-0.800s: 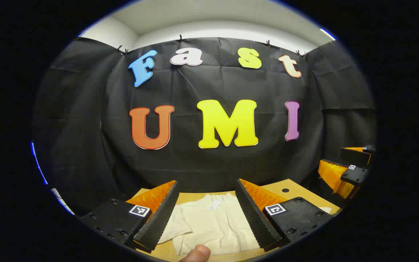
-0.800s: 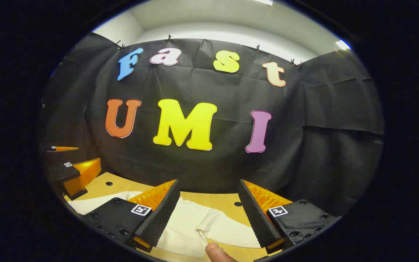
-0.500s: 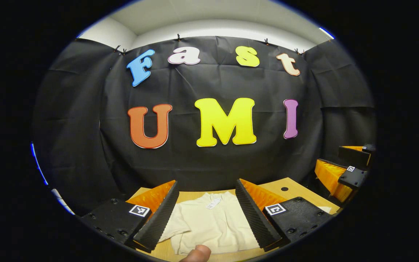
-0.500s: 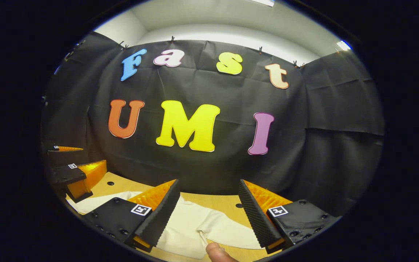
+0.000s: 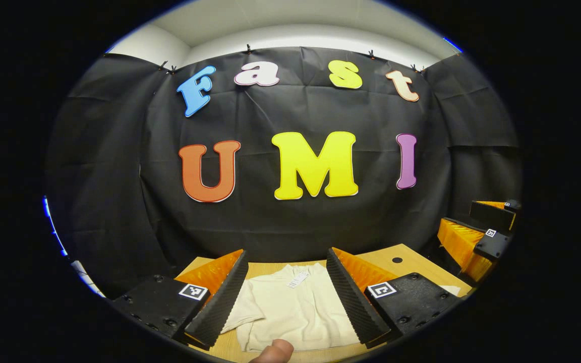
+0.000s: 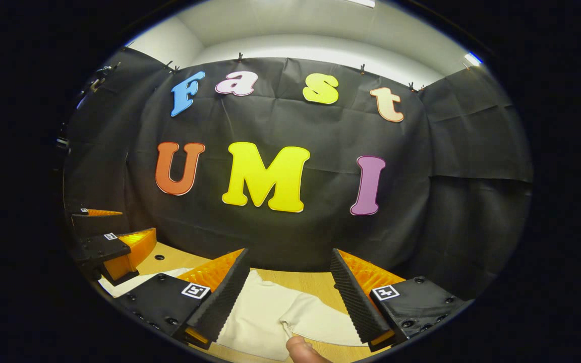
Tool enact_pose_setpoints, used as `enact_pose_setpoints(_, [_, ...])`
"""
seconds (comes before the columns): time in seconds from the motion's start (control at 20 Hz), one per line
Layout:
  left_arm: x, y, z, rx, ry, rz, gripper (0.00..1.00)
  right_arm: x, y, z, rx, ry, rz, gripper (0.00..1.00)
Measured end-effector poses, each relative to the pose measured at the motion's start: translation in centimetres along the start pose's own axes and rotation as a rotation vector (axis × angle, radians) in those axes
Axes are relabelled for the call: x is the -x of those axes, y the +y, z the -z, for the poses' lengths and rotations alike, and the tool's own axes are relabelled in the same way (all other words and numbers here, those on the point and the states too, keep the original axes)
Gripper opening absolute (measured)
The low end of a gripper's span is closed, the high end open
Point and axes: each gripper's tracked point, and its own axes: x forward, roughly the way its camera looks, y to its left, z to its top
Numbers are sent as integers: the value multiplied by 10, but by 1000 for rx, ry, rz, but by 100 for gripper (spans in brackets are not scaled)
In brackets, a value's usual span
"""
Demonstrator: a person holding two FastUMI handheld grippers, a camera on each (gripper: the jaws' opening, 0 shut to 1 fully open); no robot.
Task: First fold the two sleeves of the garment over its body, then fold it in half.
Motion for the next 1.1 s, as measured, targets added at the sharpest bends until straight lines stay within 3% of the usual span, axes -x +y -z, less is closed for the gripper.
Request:
enact_pose_setpoints(0.25, [-1, 2, 2, -24, 6, -31, 99, -8, -24, 8, -29, 11, 39, 100])
enact_pose_setpoints(0.45, [1, 1, -5, -23, -29, -55, 99, -20, -89, 49, -96, 56, 155, 100])
enact_pose_setpoints(0.65, [4, -12, -2, -30, -22, -71, 99, -27, -168, 132, -102, 177, 281, 100])
enact_pose_setpoints(0.75, [8, -17, -1, -46, -15, -90, 98, -21, -205, 193, -127, 298, 346, 100])
enact_pose_setpoints(1.1, [26, -41, 0, -35, 3, -158, 99, 11, -266, 372, -314, 733, 469, 100])
